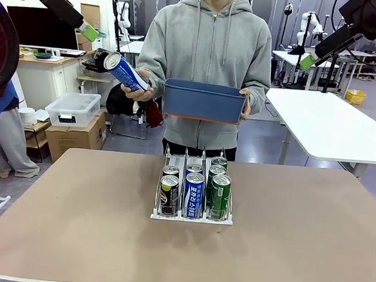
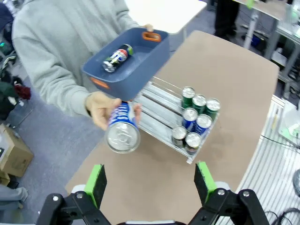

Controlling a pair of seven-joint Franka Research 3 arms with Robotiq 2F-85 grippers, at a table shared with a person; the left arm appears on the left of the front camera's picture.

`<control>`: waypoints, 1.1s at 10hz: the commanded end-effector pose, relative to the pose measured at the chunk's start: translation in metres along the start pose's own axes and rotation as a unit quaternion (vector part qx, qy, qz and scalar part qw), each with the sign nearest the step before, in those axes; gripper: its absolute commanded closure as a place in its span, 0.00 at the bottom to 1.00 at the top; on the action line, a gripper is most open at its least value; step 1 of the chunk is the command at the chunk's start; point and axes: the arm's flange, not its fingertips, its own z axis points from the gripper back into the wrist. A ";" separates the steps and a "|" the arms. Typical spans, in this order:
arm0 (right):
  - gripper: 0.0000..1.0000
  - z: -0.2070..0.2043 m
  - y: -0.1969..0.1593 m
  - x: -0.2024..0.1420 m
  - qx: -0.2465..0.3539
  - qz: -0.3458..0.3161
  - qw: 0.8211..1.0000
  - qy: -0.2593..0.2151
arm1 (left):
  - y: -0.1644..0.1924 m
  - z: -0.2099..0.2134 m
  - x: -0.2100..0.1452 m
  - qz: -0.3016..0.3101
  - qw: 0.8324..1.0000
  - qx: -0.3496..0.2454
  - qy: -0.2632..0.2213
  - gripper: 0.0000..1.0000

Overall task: Fill the beverage cans into the dispenser.
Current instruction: Pick up the Ionic drink handed by the human.

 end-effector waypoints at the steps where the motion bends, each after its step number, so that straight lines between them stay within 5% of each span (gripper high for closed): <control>1: 0.00 0.000 0.000 0.000 0.004 0.000 1.000 -0.002 | -0.006 -0.022 -0.002 0.032 0.998 0.059 0.014 0.00; 5: 0.00 0.000 0.000 0.000 0.004 0.000 1.000 -0.002 | 0.007 -0.054 -0.003 0.014 0.995 0.104 0.004 0.00; 11: 0.00 0.000 0.000 0.000 0.004 0.000 1.000 -0.002 | 0.028 -0.092 -0.016 0.025 0.998 0.057 -0.012 0.00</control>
